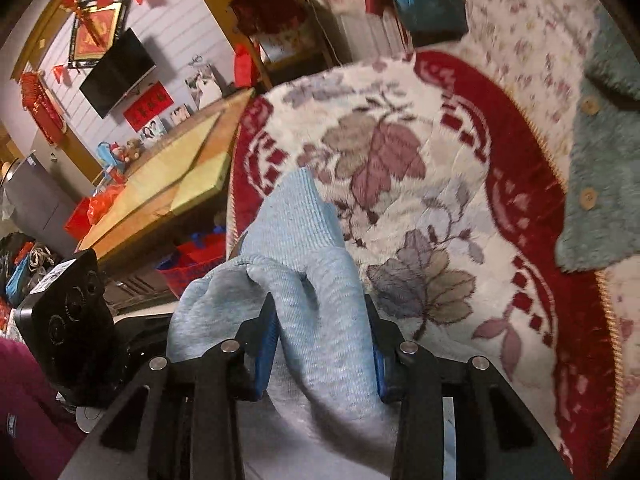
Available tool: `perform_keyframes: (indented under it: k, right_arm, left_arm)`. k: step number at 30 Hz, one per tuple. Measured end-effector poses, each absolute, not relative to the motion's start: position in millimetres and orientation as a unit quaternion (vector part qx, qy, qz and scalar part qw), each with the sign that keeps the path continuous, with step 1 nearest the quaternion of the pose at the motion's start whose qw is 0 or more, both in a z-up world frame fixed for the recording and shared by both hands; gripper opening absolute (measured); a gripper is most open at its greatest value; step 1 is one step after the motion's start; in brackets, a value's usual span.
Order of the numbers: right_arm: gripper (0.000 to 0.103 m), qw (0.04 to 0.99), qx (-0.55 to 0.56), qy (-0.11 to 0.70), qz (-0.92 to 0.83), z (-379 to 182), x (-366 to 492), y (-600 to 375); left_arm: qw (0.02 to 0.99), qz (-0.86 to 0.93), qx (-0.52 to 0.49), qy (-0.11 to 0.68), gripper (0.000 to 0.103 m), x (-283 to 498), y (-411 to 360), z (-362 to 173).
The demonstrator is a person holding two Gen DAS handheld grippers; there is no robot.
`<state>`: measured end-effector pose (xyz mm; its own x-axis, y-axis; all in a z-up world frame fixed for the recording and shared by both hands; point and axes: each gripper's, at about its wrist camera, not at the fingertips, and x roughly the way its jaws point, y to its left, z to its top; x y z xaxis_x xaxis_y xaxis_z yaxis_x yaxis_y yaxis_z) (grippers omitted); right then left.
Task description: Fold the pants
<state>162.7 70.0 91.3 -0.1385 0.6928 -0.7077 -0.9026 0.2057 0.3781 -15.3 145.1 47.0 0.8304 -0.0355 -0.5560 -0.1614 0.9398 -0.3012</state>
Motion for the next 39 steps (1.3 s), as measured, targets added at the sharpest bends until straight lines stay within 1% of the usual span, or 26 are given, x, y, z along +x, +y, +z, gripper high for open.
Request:
perform_keyframes:
  k: [6, 11, 14, 16, 18, 20, 21, 22, 23, 25, 27, 30, 32, 35, 37, 39]
  right_arm:
    - [0.044, 0.666, -0.123, 0.408, 0.611, 116, 155, 12]
    - [0.045, 0.687, -0.123, 0.408, 0.588, 114, 149, -44]
    - [0.045, 0.700, -0.104, 0.423, 0.566, 100, 148, -85]
    - [0.046, 0.710, -0.088, 0.441, 0.542, 81, 147, -119]
    - [0.050, 0.719, -0.076, 0.462, 0.514, 62, 148, -147]
    - [0.051, 0.731, -0.065, 0.494, 0.467, 35, 146, -180]
    - [0.052, 0.736, -0.063, 0.513, 0.437, 20, 144, -198]
    - [0.053, 0.740, -0.062, 0.525, 0.416, 11, 142, -210]
    - [0.054, 0.744, -0.061, 0.536, 0.393, 3, 140, -223]
    - [0.054, 0.757, -0.052, 0.551, 0.347, -4, 134, -253]
    - [0.054, 0.774, -0.031, 0.548, 0.316, 2, 128, -281]
    - [0.054, 0.804, 0.022, 0.522, 0.283, 27, 118, -314]
    - [0.058, 0.823, 0.059, 0.493, 0.275, 52, 109, -323]
    - [0.064, 0.831, 0.105, 0.445, 0.317, 82, 84, -323]
    - [0.067, 0.825, 0.116, 0.430, 0.349, 85, 69, -311]
    - [0.067, 0.815, 0.111, 0.445, 0.353, 69, 59, -293]
  left_arm:
    - [0.955, 0.014, -0.120, 0.271, 0.034, -19, 92, 67]
    - [0.961, -0.003, -0.075, 0.265, 0.034, -24, 33, 62]
    - [0.965, -0.015, -0.035, 0.261, 0.034, -28, -10, 49]
    - [0.963, -0.032, -0.015, 0.269, 0.034, -27, -36, 35]
    - [0.956, -0.050, 0.011, 0.288, 0.034, -24, -61, 16]
    - [0.946, -0.075, 0.036, 0.313, 0.035, -23, -84, -5]
    - [0.945, -0.080, 0.046, 0.315, 0.042, -25, -90, -9]
    - [0.944, -0.088, 0.060, 0.312, 0.055, -29, -97, -12]
    - [0.944, -0.102, 0.064, 0.308, 0.061, -34, -102, -12]
    - [0.941, -0.141, 0.053, 0.303, 0.077, -44, -106, -7]
    - [0.938, -0.172, 0.051, 0.296, 0.087, -51, -109, -2]
    - [0.935, -0.194, 0.050, 0.294, 0.088, -57, -108, 6]
    - [0.933, -0.200, 0.046, 0.297, 0.088, -62, -104, 12]
    - [0.940, -0.189, 0.058, 0.277, 0.088, -71, -85, 28]
    - [0.946, -0.167, 0.065, 0.269, 0.088, -69, -71, 38]
    - [0.949, -0.148, 0.069, 0.270, 0.088, -61, -60, 44]
